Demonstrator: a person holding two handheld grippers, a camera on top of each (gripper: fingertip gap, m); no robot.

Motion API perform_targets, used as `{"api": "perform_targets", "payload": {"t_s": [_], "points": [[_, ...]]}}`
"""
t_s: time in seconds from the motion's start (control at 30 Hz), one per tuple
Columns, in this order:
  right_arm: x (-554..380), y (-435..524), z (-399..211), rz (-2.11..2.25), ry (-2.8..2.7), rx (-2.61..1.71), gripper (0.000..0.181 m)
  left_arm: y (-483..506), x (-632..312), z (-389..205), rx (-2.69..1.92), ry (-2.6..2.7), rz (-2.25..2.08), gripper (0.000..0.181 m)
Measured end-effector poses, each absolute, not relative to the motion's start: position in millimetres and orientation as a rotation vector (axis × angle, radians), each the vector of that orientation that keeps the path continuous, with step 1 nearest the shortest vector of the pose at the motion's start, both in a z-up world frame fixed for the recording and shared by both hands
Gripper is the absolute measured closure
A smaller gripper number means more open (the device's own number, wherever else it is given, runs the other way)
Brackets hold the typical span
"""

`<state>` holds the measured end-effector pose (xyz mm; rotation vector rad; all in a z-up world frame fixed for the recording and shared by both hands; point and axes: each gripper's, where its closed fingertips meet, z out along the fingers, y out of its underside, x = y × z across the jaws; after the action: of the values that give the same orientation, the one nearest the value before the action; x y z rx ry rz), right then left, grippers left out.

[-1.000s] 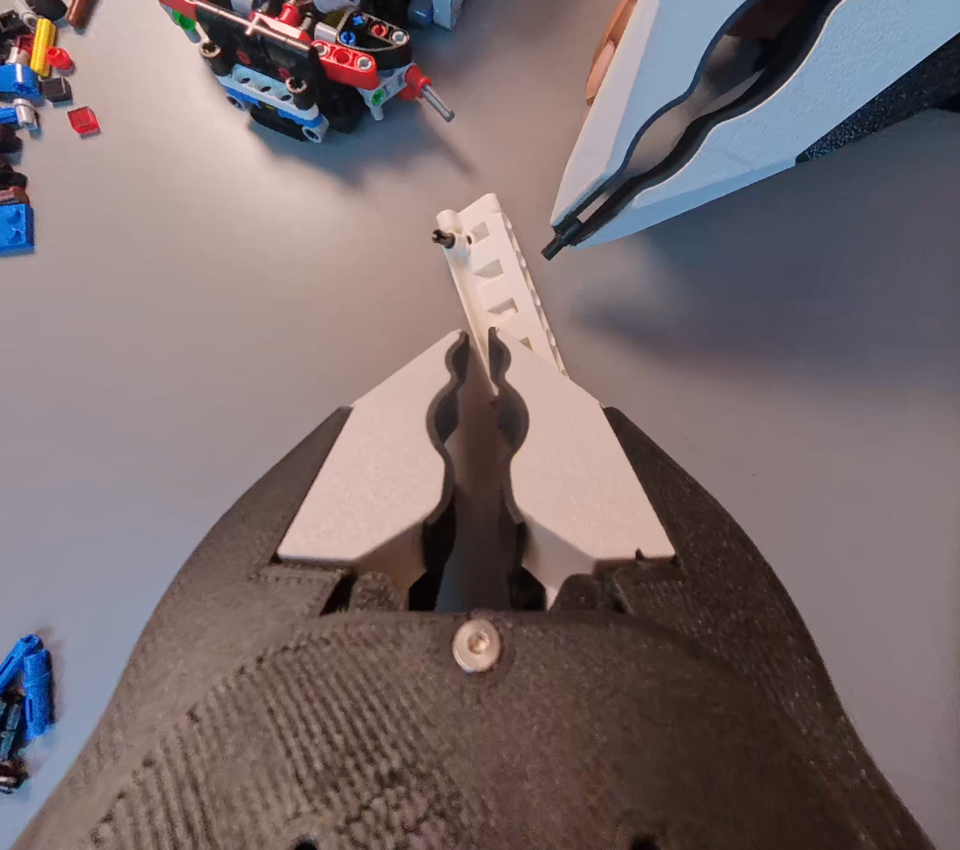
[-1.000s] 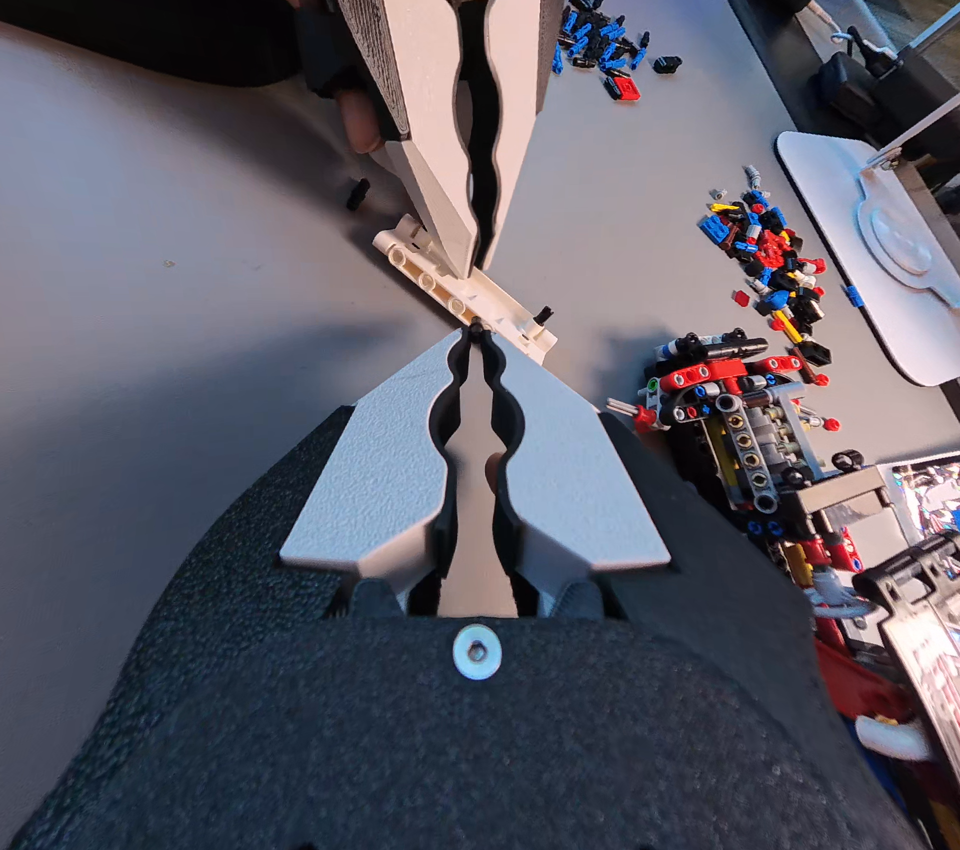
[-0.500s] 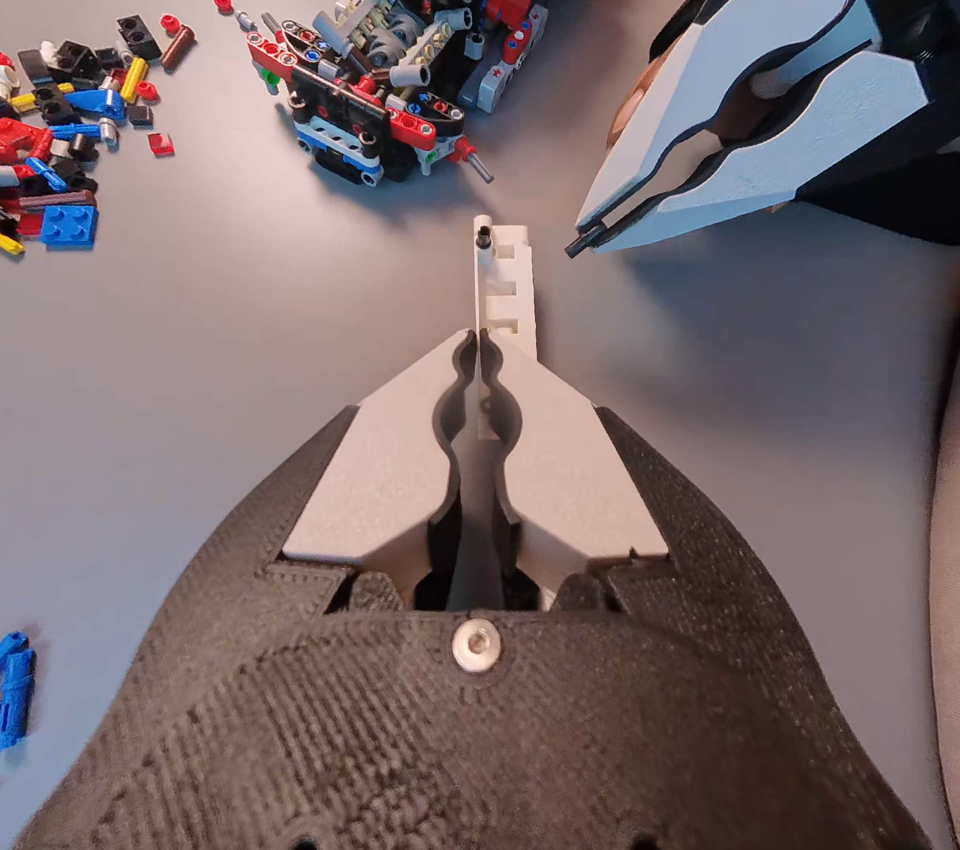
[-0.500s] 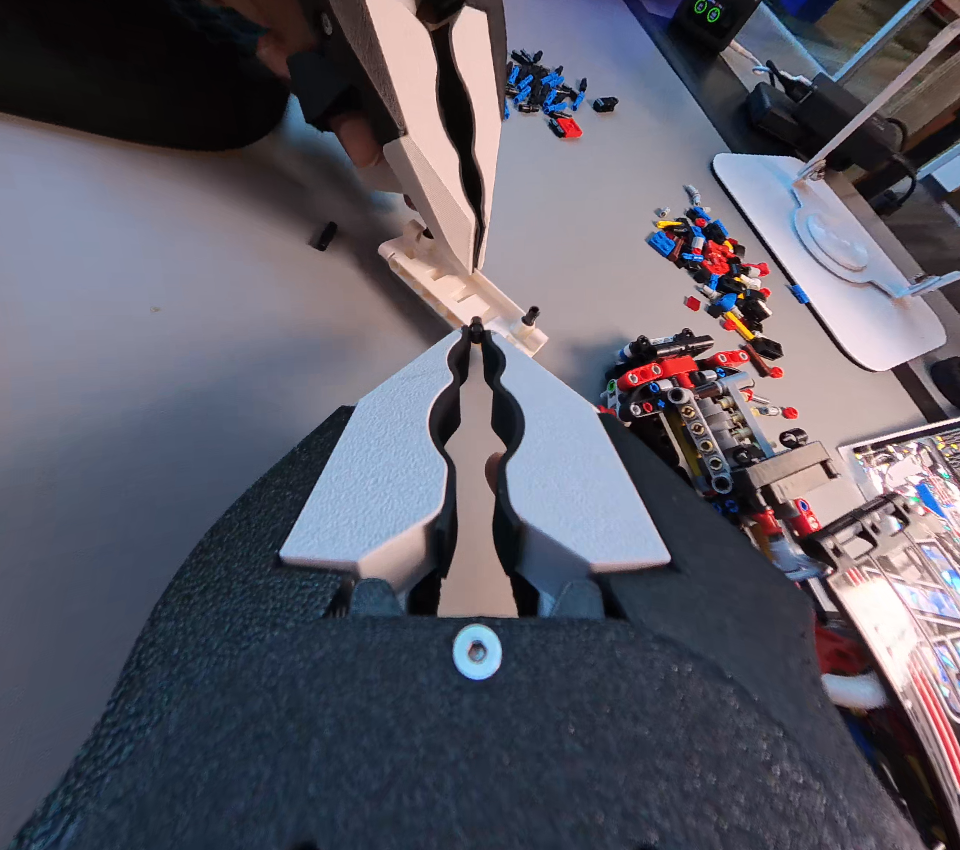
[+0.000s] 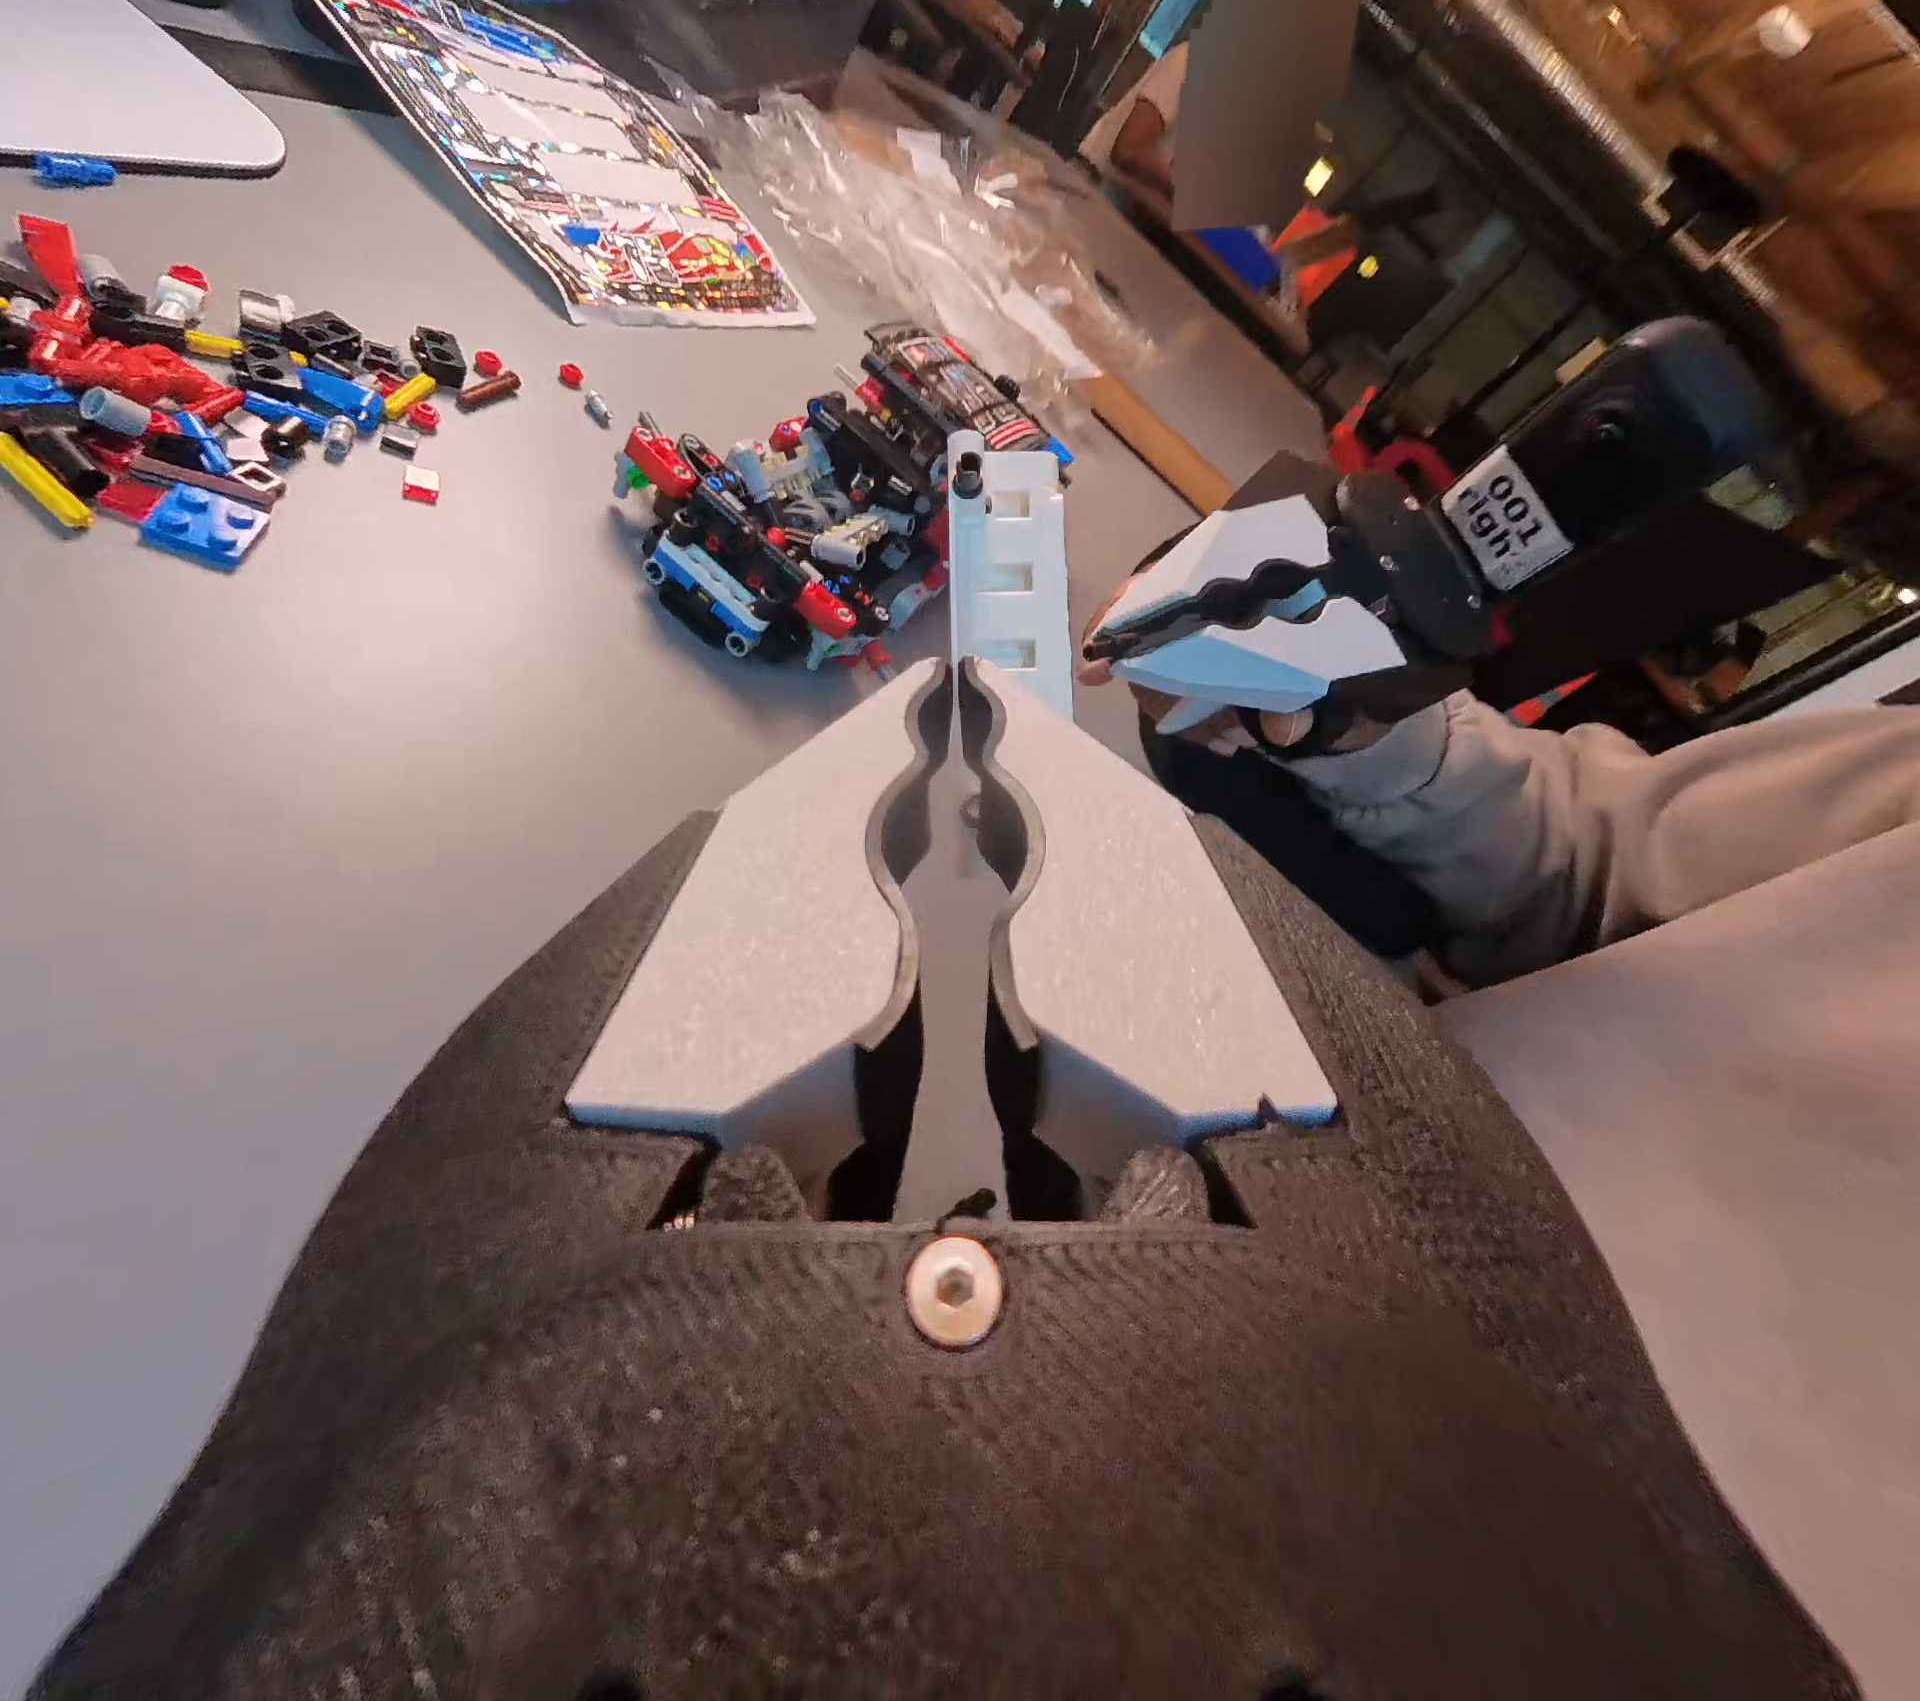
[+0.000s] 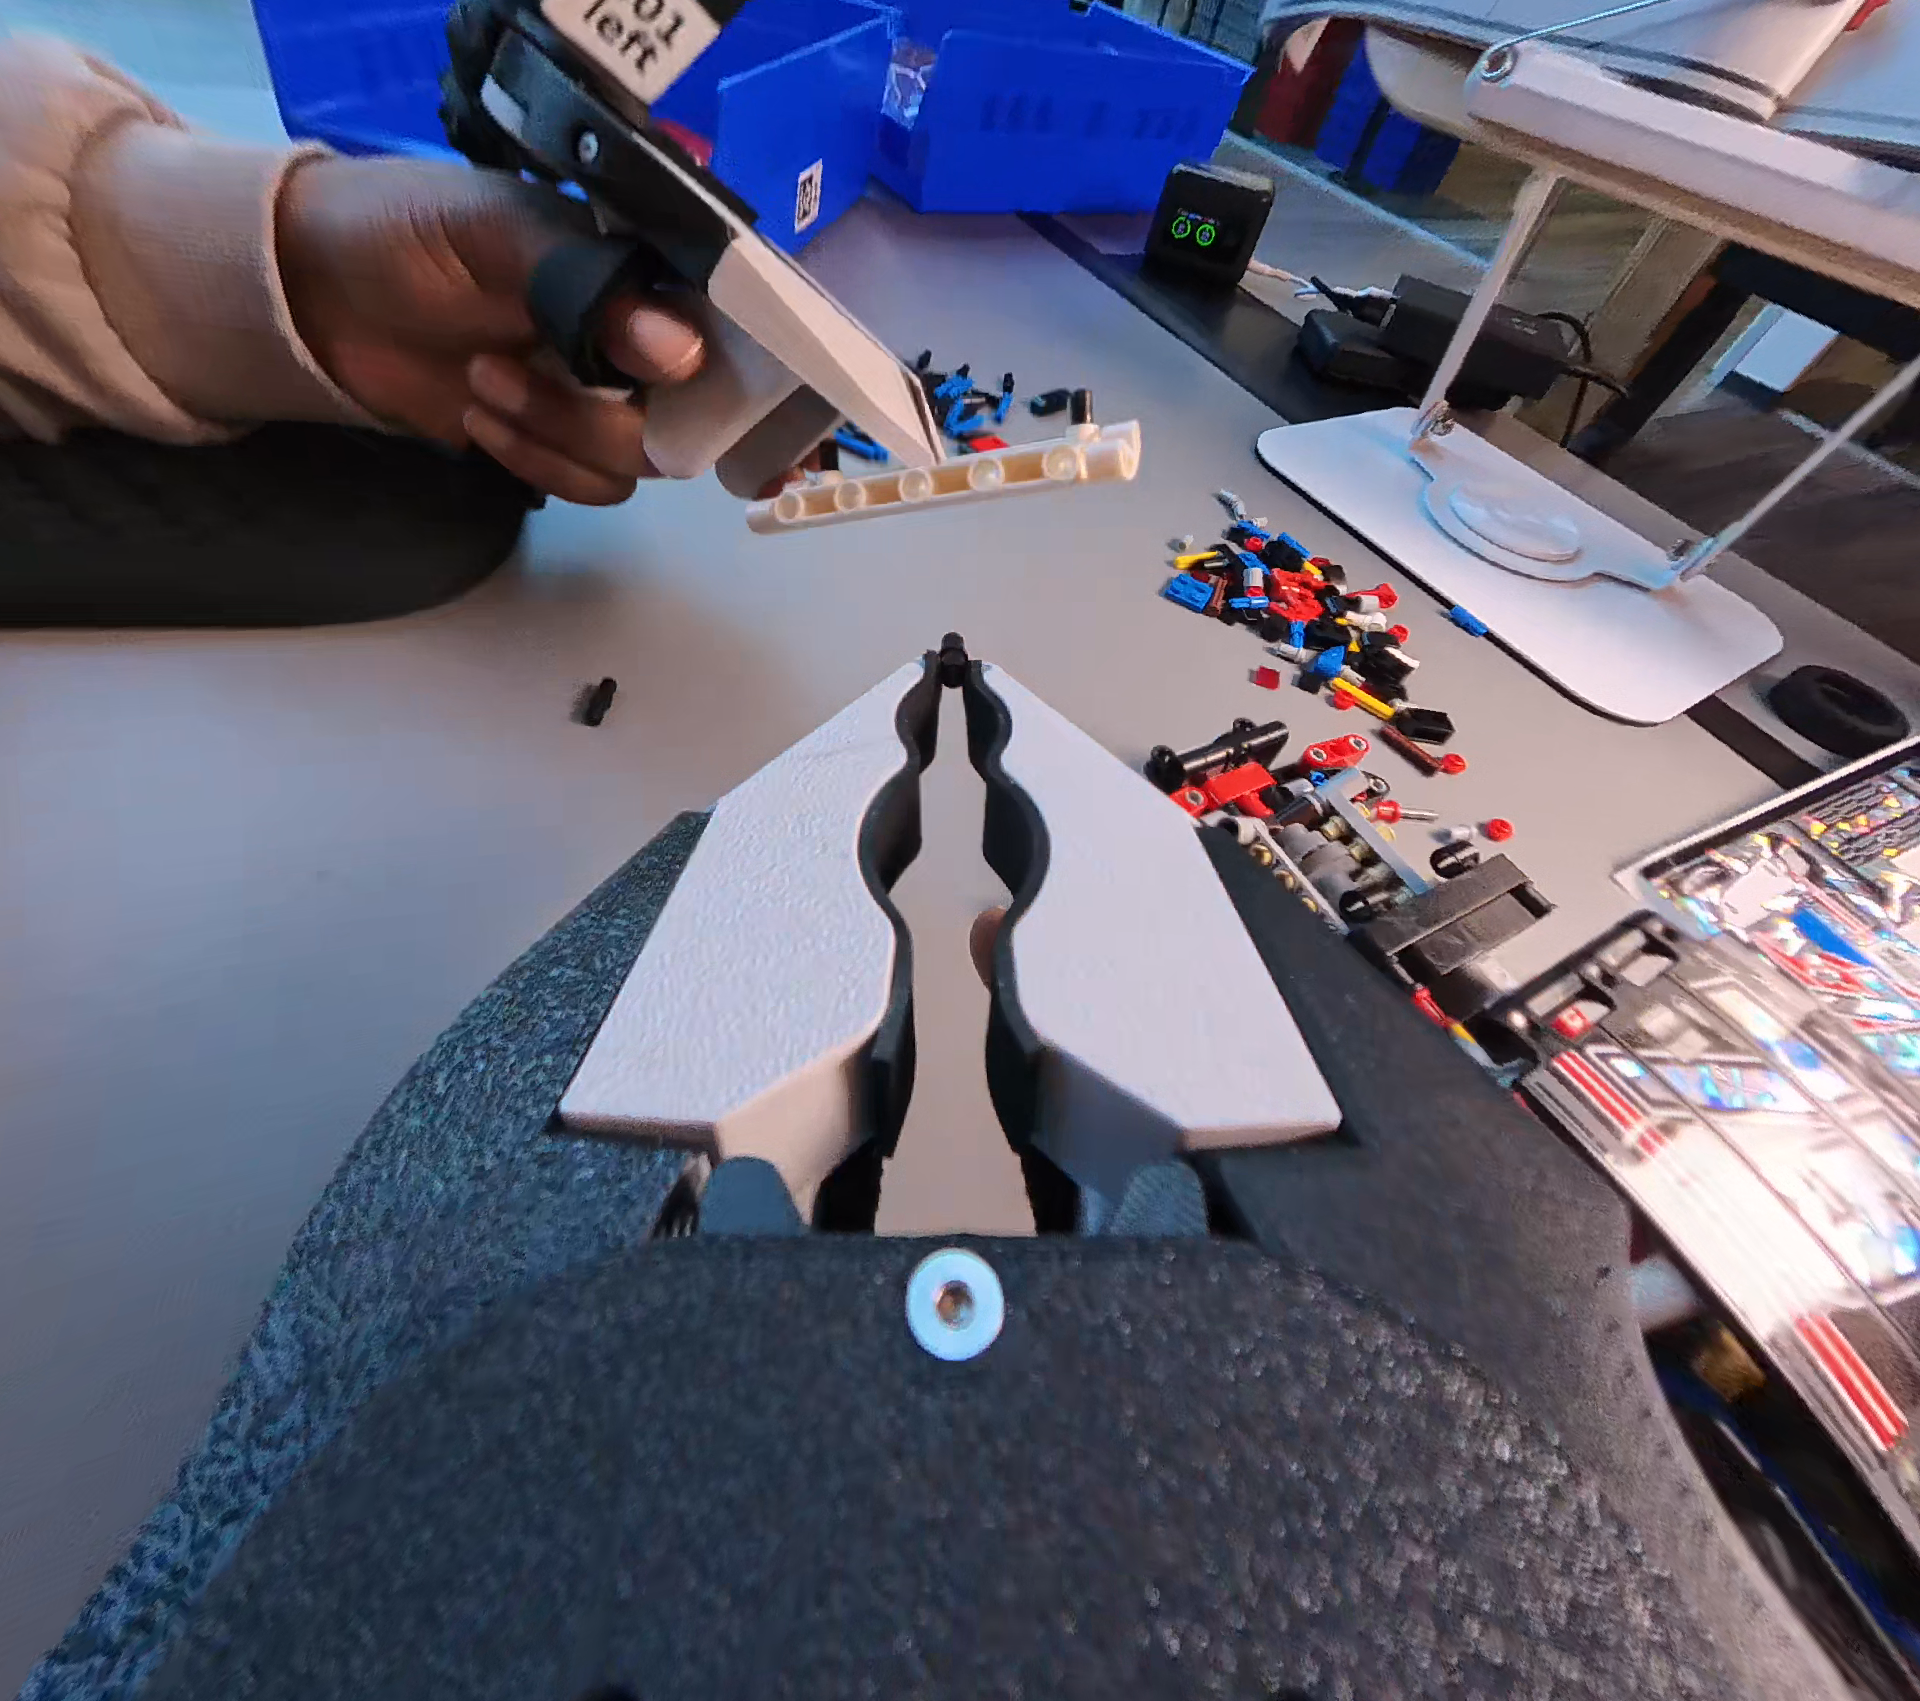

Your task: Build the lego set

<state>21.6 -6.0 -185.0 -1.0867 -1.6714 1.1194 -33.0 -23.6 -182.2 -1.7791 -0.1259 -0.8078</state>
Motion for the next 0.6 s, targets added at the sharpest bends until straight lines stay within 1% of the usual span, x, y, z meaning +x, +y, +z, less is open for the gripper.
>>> {"api": "perform_targets", "payload": {"t_s": [0.23,0.6], "points": [[21,2,-170,1.335,-1.539,-1.196,0.179,-22,-35,-175,-1.693,-0.179,-0.838,0.181],[14,-4,-167,1.389,-1.488,-1.230,0.179,-19,-41,-174,-1.659,-0.231,-0.787,0.181]]}}
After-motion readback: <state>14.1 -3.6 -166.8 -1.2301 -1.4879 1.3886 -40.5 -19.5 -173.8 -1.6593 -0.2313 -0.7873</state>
